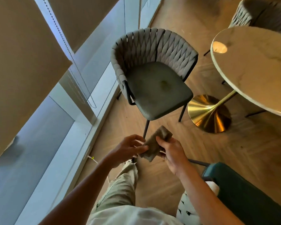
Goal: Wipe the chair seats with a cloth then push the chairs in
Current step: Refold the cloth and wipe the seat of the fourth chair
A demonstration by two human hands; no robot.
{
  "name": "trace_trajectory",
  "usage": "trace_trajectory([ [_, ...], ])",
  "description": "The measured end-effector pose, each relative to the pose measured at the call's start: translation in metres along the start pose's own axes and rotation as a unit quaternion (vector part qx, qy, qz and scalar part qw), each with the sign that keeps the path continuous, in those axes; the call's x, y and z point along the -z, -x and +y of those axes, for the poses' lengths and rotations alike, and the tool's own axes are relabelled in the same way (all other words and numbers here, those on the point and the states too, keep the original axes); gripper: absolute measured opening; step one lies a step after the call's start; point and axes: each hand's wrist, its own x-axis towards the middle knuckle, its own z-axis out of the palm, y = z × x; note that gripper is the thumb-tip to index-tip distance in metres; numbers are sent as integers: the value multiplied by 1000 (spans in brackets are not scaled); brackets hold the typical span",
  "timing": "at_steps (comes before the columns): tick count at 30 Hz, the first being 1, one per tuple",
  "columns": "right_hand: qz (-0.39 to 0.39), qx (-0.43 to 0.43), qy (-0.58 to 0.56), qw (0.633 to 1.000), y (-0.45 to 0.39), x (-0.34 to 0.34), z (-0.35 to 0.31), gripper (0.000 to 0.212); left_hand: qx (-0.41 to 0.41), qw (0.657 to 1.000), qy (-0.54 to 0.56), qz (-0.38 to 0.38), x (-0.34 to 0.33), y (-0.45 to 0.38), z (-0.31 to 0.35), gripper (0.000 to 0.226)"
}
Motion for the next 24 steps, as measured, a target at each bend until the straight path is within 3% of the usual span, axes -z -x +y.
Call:
trace_trajectory([
  [8,78,-14,51,996,-122,24,-68,10,84,991,22,102,38,-145,43,5],
  [16,124,-12,180,976,-233,73,-101,7,159,975,6,153,29,-246,44,18],
  [21,83,-19,255,963,-311,125,-114,17,204,957,30,204,13,-309,31,3],
  [24,31,-4,334,942,-355,160,-117,23,244,931,70,264,-5,-344,17,4],
])
